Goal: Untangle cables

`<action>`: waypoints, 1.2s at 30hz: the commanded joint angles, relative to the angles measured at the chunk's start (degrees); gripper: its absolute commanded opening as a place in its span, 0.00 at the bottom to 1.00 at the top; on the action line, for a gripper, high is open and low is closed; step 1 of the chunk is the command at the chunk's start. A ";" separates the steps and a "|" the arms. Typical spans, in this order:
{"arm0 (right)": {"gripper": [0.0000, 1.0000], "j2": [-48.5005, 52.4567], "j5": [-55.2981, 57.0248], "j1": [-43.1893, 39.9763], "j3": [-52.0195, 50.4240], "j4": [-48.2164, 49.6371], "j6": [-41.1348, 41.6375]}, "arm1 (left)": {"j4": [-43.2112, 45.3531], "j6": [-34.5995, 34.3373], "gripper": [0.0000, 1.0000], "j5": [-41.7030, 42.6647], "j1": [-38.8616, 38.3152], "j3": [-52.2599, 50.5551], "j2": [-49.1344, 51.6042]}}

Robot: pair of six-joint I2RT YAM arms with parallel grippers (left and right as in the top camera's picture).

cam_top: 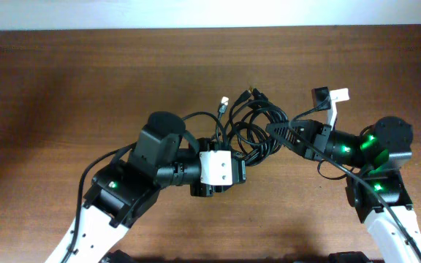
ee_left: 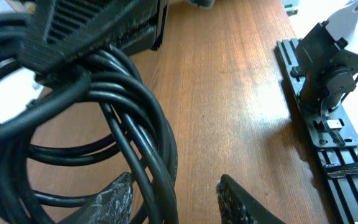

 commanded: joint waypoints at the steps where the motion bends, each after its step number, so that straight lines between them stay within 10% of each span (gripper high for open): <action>1: 0.04 -0.11 -0.57 -0.02 0.50 0.61 -0.81 | -0.04 -0.28 0.43 0.22 0.02 0.68 1.29; 32: 0.04 -0.11 -0.57 -0.02 0.50 0.61 -0.83 | 0.44 -0.31 0.00 0.24 0.04 0.68 1.18; 36: 0.45 -0.11 -0.57 -0.02 0.50 0.59 -1.68 | 0.70 -0.31 0.00 0.20 0.04 0.68 1.18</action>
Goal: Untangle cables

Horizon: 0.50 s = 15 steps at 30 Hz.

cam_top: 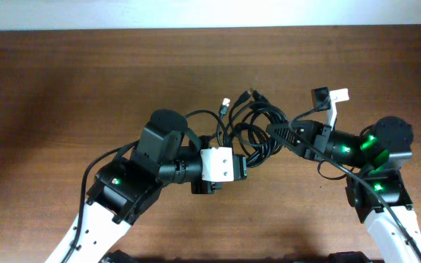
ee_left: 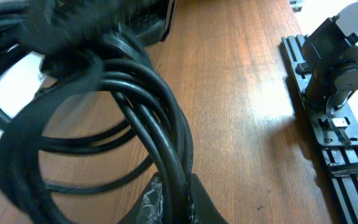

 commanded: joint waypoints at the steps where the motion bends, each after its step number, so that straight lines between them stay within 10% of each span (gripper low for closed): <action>1: 0.59 -0.11 -0.13 -0.02 0.50 0.37 -1.38 | 0.83 0.13 0.00 1.05 -0.02 0.68 -0.04; 5: 0.90 -0.11 -0.13 -0.02 0.50 0.39 -1.38 | 2.69 0.11 0.00 0.50 0.09 0.68 -0.04; 15: 0.98 -0.11 -0.76 0.00 0.50 0.37 -1.97 | 5.68 -12.68 0.00 -17.64 0.09 0.68 -0.04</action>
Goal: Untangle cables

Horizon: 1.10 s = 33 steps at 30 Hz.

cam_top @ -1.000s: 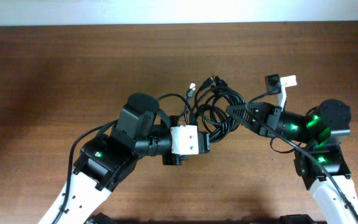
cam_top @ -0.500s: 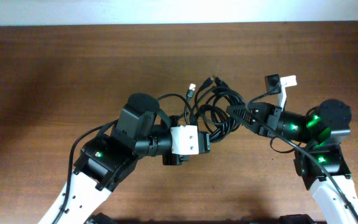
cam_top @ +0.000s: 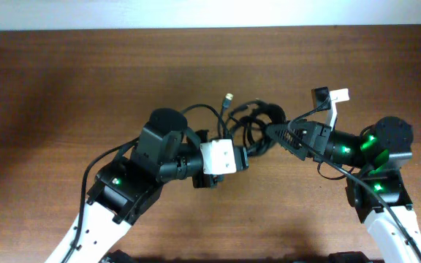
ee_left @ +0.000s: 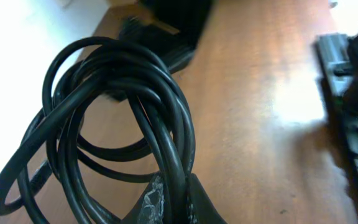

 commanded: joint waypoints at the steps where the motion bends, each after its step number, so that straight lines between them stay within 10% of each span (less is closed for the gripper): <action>1: 0.98 -0.11 -0.98 0.00 0.48 0.35 -1.01 | 2.47 -10.10 0.00 -12.74 0.11 0.68 -0.09; 14: 0.84 -0.11 -2.32 0.13 0.48 0.37 -1.01 | 11.74 -30.12 0.00 -16.85 0.07 0.68 1.22; 33: 0.76 3.69 -0.70 1.49 0.48 0.50 -2.64 | 19.37 -31.34 0.00 -10.58 -6.29 0.68 4.17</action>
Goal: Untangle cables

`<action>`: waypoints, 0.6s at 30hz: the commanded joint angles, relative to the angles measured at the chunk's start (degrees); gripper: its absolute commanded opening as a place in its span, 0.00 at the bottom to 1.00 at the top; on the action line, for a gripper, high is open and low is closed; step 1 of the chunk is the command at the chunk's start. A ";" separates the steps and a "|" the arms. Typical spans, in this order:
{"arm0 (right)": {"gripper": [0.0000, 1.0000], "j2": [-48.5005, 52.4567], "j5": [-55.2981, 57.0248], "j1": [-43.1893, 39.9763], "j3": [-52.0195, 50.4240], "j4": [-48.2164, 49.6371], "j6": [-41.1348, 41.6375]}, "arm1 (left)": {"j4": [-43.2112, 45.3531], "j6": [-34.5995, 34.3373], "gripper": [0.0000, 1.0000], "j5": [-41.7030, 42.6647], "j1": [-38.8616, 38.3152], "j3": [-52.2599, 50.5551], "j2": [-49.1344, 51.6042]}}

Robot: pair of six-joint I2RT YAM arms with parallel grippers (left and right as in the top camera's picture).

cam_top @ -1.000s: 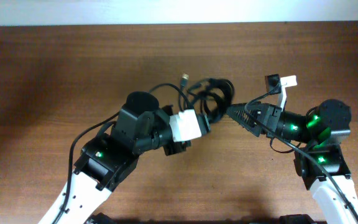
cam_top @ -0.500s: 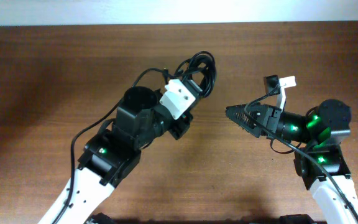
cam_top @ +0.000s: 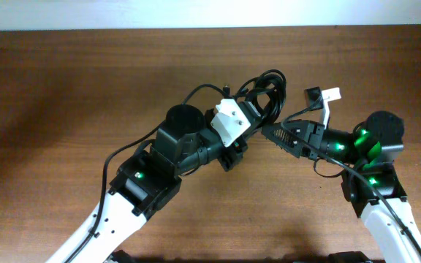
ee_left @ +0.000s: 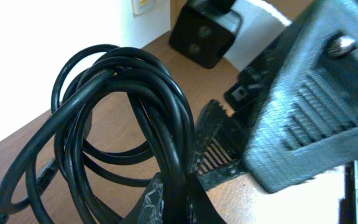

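A bundle of looped black cables (cam_top: pixel 266 86) hangs off the table with my left gripper (cam_top: pixel 250 108) shut on several of its strands. In the left wrist view the loops (ee_left: pixel 114 106) rise above the left gripper (ee_left: pixel 174 190), whose fingers pinch the strands from both sides. My right gripper (cam_top: pixel 270 132) points left, its tip just below and right of the bundle. Its black ribbed fingers (ee_left: pixel 211 146) show close behind the held strands; whether they grip anything cannot be told. A thin cable end (cam_top: pixel 225 90) sticks out left of the bundle.
A small black plug (cam_top: pixel 313 93) and a white connector (cam_top: pixel 332 95) sit beside the right wrist. Brown wooden table (cam_top: pixel 86 80); its far edge meets a white wall. A black box (ee_left: pixel 205 32) stands at the table's back in the left wrist view.
My left gripper, still shut on the strands, has moved up-frame and to the right with the bundle. The bundle now sits right beside the right gripper, which has shifted slightly left.
First my left gripper was open around strands of the bundle lying on the table. Then it was shut on them. Then the bundle hung raised from the gripper, and now it is held farther back, next to the right gripper.
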 commanded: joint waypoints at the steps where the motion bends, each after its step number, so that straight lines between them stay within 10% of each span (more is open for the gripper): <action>1: 0.76 0.44 0.52 0.35 0.48 0.90 -1.38 | 0.94 -0.31 0.00 1.14 -0.68 0.70 -0.35; 18: 0.74 0.48 2.40 -1.29 0.48 2.45 -6.19 | 0.24 -0.28 0.00 -0.20 -0.63 0.70 -4.35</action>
